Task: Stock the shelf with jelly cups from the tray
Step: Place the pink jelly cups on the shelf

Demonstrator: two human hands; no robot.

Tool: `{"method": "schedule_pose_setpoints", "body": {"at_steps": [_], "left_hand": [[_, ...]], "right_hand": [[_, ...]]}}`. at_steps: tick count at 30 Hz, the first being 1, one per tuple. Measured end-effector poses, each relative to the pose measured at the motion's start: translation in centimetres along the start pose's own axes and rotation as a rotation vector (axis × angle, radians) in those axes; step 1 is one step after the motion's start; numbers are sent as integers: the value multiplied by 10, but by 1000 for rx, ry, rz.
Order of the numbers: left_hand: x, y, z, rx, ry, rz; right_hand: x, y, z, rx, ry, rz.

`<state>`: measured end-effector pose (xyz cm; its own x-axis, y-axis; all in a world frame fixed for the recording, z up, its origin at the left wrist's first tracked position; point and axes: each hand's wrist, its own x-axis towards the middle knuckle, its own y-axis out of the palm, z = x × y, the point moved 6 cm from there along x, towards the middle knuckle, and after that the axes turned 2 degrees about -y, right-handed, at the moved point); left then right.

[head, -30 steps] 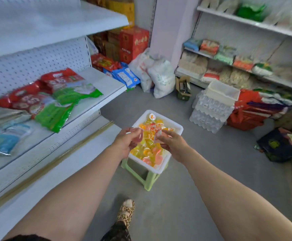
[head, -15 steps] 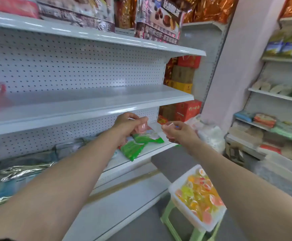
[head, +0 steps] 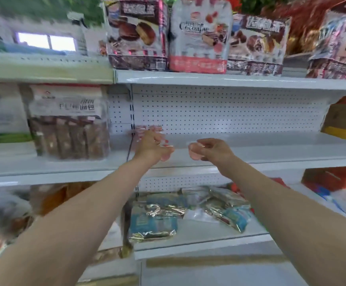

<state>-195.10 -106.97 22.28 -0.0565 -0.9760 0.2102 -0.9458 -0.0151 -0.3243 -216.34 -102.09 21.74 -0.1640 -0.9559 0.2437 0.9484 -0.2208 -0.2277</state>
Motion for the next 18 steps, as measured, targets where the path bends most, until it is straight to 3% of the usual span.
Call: {"method": "schedule_pose_setpoints", "body": {"at_steps": [7, 18], "left_hand": [[32, -63, 41, 208, -2, -59], [62, -50, 63, 292, 62, 4]], "right_hand": [[35, 89, -10, -44, 28, -4], [54, 109, -19, -174, 31, -31]]}}
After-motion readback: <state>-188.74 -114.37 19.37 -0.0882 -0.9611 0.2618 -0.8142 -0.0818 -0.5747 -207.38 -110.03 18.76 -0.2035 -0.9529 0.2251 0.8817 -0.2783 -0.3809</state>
